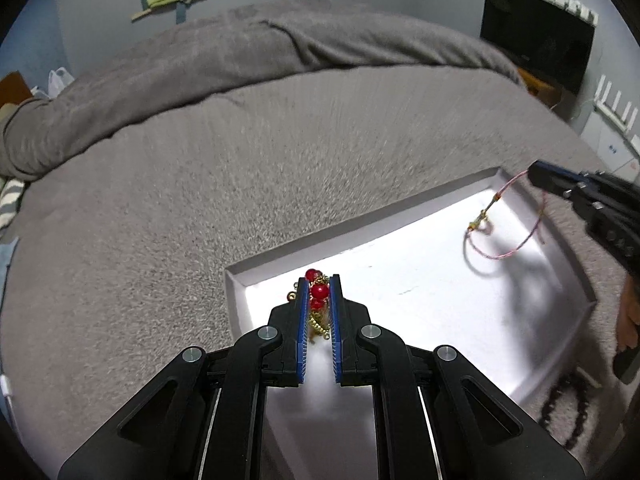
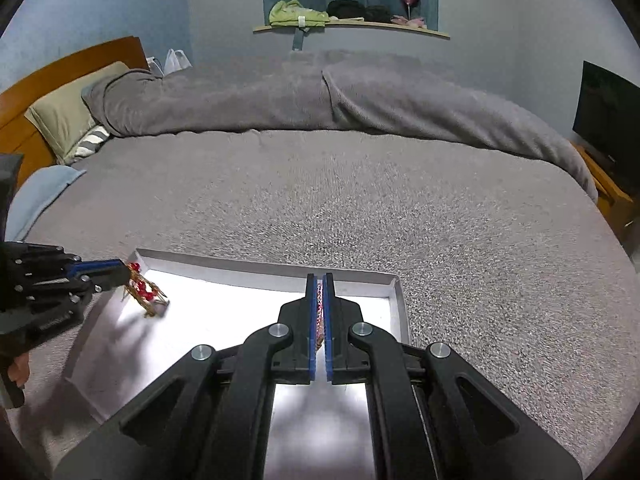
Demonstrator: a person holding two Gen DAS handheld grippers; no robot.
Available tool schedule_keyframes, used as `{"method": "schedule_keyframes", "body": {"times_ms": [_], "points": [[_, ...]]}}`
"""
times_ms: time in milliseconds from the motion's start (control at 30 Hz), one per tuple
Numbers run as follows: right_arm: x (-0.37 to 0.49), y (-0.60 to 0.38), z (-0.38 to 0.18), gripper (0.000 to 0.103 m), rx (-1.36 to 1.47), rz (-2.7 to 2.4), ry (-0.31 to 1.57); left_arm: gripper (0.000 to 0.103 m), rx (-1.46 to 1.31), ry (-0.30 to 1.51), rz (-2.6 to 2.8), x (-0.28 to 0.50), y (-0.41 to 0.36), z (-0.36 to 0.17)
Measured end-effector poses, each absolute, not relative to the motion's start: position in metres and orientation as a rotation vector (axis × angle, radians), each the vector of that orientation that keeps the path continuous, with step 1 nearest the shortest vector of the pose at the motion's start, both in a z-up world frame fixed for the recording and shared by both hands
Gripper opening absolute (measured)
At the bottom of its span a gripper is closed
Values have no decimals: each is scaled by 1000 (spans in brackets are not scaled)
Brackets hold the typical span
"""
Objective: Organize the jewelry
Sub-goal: 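Drop the brooch in the tray with the left tool while the right drops the pink bracelet, then withdraw both tools from the tray back over the jewelry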
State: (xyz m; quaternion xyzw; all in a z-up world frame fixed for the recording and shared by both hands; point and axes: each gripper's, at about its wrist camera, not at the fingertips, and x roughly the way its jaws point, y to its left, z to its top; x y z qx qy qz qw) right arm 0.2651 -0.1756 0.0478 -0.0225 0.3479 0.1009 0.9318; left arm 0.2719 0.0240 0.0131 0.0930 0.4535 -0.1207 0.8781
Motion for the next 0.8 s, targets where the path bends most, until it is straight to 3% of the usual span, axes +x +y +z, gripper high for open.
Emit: {"method": "schedule_keyframes", "body": {"times_ms": [200,233,267,300,367,433,567,633,800], "points": [[270,-178,37,3,-34,203,758,13,185,978,-191,284,31,-4],[271,-179,36,4,-31,205,769,23,179,979,-190,284,32,-5],[271,-180,34,4,-31,206,775,41,181,978,-184,284,32,-5],[271,-182,34,6,-32,207,779,49,187,968,-177,281,33,-4],[270,-183,35,19,-24,211,785,52,191,954,-178,279,31,-1],[265,-187,40,45,-10,212,765,55,165,952,-184,276,33,4],[253,-195,52,53,20,206,751,67,136,928,-193,266,36,16],[243,-200,58,71,32,209,737,74,109,917,-206,256,38,23],[208,-215,72,88,65,215,715,87,85,864,-218,225,40,42]]}}
